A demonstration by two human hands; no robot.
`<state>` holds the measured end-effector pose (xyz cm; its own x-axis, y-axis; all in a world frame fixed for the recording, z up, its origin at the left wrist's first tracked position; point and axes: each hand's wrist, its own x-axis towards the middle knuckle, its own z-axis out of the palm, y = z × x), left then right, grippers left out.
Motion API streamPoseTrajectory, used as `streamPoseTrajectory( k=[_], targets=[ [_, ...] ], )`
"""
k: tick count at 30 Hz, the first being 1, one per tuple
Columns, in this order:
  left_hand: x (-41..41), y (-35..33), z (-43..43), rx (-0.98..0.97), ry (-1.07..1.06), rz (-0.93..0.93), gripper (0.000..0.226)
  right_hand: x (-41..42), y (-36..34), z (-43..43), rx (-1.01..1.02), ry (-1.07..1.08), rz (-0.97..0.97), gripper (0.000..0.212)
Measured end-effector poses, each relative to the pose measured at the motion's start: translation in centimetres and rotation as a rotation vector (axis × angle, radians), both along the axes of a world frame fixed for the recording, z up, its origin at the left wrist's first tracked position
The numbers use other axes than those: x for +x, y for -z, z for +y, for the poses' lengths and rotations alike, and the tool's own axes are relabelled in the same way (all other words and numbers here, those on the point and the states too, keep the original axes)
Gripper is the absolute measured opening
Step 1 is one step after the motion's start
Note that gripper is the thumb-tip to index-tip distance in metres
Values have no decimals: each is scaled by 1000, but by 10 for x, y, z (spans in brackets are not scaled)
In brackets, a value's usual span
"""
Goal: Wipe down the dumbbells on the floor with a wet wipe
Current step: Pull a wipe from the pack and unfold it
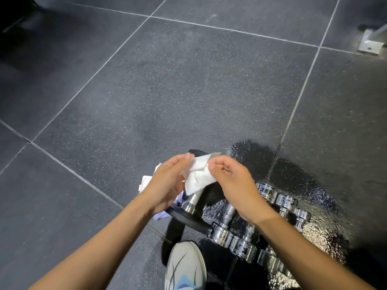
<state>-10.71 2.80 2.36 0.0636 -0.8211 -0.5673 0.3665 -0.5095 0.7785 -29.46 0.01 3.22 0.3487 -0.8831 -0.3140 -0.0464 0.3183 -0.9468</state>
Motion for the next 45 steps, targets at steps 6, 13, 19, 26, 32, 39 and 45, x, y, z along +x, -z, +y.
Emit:
streamPoseTrajectory(
  k=[6,13,19,26,32,39,45],
  targets=[
    [1,5,1,-109,41,-122,42,2,-1,-3,16,34,-55,13],
    [-9,-1,-4,52,-113,71,39,2,6,2,86,42,-75,20],
    [-12,-4,-7,7,-127,207,33,-4,8,6,100,69,-96,20],
    [-22,-7,4,-53,-9,183,61,-6,5,7,392,185,-449,27],
    [-34,-6,9,-37,60,43,43,-14,-4,7,312,104,-281,40],
    [-40,-10,14,2,42,75,39,-15,-7,10,92,222,-77,20],
    [-41,-6,15,13,3,108,40,-9,2,22,-171,256,164,29]
  ],
)
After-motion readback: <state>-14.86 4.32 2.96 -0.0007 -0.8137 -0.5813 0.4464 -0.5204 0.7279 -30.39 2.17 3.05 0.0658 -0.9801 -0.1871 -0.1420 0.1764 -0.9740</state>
